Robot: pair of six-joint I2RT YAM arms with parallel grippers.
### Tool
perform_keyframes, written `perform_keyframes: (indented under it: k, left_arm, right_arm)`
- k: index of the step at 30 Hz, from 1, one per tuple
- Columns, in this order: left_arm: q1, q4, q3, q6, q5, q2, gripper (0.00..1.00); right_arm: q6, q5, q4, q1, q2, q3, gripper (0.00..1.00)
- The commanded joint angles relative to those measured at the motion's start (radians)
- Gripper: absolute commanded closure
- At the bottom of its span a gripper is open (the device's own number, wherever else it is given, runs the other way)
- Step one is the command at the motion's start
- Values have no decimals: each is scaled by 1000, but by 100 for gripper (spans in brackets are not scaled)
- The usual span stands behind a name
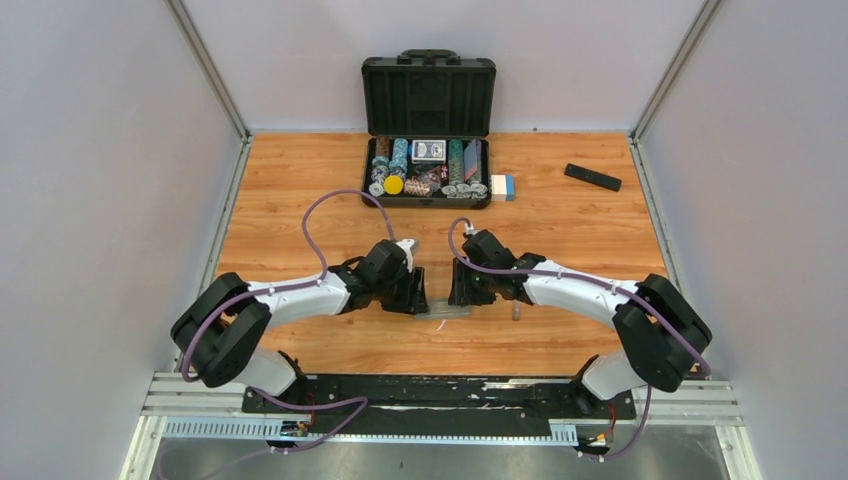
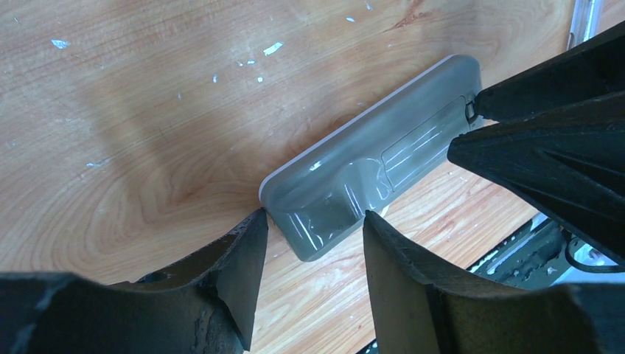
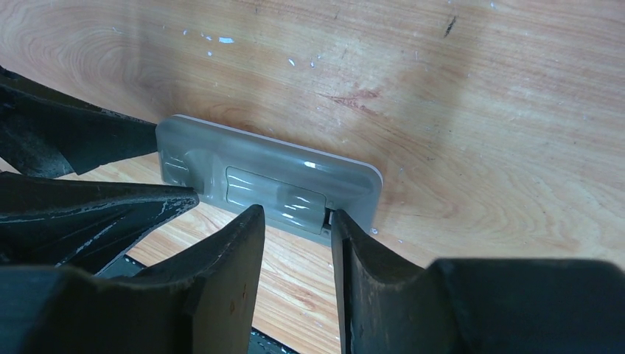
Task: Unload the batteries from the remote control
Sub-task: Remove the battery cover from the remote control.
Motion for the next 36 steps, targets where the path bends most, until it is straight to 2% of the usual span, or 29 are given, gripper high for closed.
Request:
perform_keyframes:
  k: [1, 9, 14, 21, 27, 36]
  left_arm:
    - [-12, 5, 43, 20, -12, 20, 42]
    - [-12, 3, 43, 20, -20, 34, 47]
    - [-12, -6, 51, 27, -25, 35, 47]
    - [-13, -33, 67, 36, -47, 37, 45]
    - [-12, -32, 73, 38, -42, 41, 45]
    - [-12, -38, 71, 38, -40, 37, 45]
  right_arm:
    - [-6, 25, -13, 9, 29, 20, 61]
    - [3, -53, 48, 11, 35, 11, 66]
    - [4, -42, 46, 14, 44, 18, 70]
    - [-28, 40, -28, 26, 43, 55, 68]
    - [-20, -20, 18, 26, 45, 36, 70]
    - [17, -50, 73, 26, 22, 13, 80]
